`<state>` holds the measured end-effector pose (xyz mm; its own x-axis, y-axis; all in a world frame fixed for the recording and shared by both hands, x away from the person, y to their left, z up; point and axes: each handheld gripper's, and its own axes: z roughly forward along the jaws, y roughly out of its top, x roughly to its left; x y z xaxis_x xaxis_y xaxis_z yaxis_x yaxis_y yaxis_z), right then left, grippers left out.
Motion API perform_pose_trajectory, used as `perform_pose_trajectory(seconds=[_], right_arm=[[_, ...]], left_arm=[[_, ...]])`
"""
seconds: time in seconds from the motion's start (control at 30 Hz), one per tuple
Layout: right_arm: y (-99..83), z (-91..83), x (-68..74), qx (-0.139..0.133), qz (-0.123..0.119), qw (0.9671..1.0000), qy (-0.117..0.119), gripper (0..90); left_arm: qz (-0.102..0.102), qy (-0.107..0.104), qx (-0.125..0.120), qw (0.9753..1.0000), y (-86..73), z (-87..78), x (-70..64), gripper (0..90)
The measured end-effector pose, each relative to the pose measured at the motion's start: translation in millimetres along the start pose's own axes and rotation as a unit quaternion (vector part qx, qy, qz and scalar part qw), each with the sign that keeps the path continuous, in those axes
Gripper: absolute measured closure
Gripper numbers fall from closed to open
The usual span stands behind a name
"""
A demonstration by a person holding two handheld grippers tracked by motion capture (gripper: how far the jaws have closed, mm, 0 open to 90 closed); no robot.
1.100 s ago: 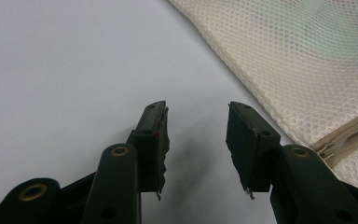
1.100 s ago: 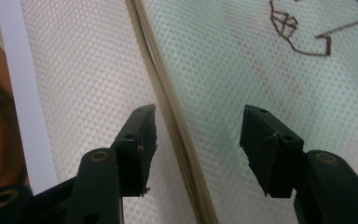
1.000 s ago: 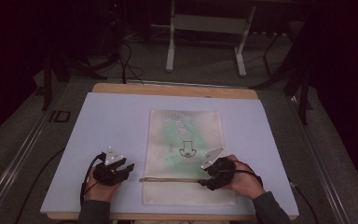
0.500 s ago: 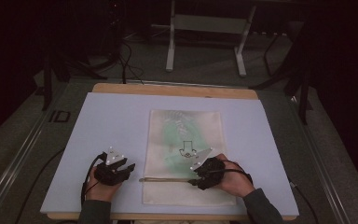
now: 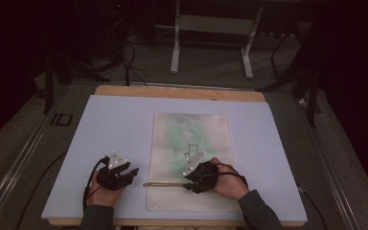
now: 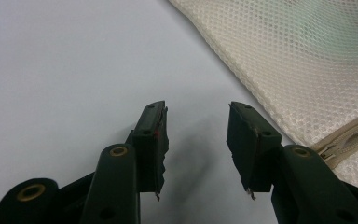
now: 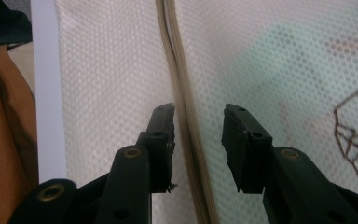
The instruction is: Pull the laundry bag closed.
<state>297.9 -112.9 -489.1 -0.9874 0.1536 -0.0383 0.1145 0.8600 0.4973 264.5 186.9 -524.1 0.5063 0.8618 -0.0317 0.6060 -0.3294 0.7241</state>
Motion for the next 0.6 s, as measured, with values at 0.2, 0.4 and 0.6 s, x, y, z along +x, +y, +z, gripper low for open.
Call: perform_pose_trajectory(seconds=[0.2, 0.4, 0.6], right_arm=[[11.1, 6.9, 1.7, -0.002, -0.009, 0.9999, 0.008, 66.2], [20.9, 14.4, 3.8, -0.003, -0.016, 0.9998, 0.013, 66.9], [31.0, 23.0, 6.0, -0.002, -0.025, 0.9995, 0.021, 69.8]], left_arm=[[0.000, 0.000, 0.000, 1.0000, -0.1, 0.1, 0.2, 56.7], [-0.001, 0.002, 0.000, 1.0000, -0.2, -0.1, 0.7, 56.5], [0.000, 0.002, 0.000, 1.0000, -0.2, -0.3, 1.2, 56.5]])
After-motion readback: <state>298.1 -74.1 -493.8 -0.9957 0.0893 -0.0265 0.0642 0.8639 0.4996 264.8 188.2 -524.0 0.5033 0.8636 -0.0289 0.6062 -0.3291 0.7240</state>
